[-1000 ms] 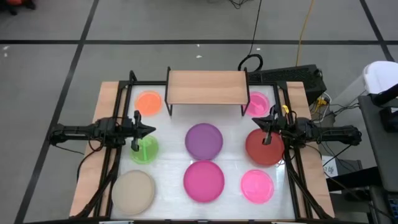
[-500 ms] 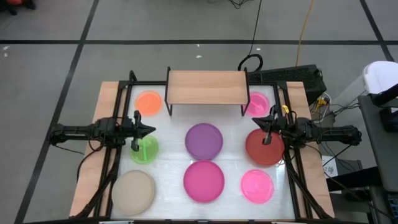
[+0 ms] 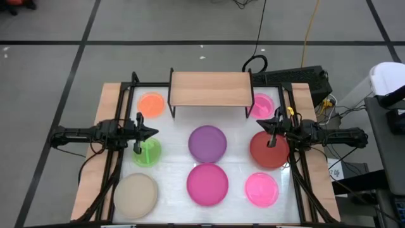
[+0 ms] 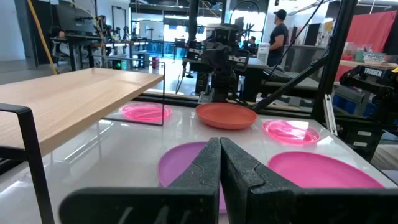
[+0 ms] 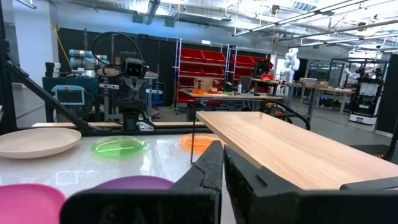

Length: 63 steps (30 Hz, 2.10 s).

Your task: Place and stack plates onto a shelf

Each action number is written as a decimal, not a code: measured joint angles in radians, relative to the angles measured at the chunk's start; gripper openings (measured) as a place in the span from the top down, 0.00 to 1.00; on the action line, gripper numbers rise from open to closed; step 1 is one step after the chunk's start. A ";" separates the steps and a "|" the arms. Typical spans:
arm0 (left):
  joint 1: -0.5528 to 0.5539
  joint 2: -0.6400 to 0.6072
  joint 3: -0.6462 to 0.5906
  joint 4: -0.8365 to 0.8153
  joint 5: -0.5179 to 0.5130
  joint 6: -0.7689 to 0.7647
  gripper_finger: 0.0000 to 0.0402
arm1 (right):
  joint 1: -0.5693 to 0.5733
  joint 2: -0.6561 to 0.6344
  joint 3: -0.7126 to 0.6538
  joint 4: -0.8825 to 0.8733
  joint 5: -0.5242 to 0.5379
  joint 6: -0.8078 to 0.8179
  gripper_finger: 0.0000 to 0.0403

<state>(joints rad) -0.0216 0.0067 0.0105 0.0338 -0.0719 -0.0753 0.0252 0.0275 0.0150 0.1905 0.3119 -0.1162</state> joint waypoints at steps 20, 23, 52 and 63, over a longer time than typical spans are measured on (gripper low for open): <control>0.000 0.000 0.000 0.000 0.000 0.000 0.99 | 0.000 0.000 0.000 0.000 0.000 0.000 1.00; 0.000 0.000 0.000 0.000 0.000 0.000 0.99 | 0.000 0.000 0.000 0.000 0.000 0.000 1.00; 0.000 0.000 0.000 0.000 0.000 0.000 0.99 | 0.000 0.001 0.044 0.171 0.030 -0.062 1.00; 0.000 0.000 0.000 0.000 0.000 0.000 0.99 | 0.005 0.256 0.424 -0.204 0.221 -0.187 1.00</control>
<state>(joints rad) -0.0214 0.0063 0.0105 0.0339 -0.0723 -0.0754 0.0303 0.2832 0.4389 -0.0135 0.5330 -0.3028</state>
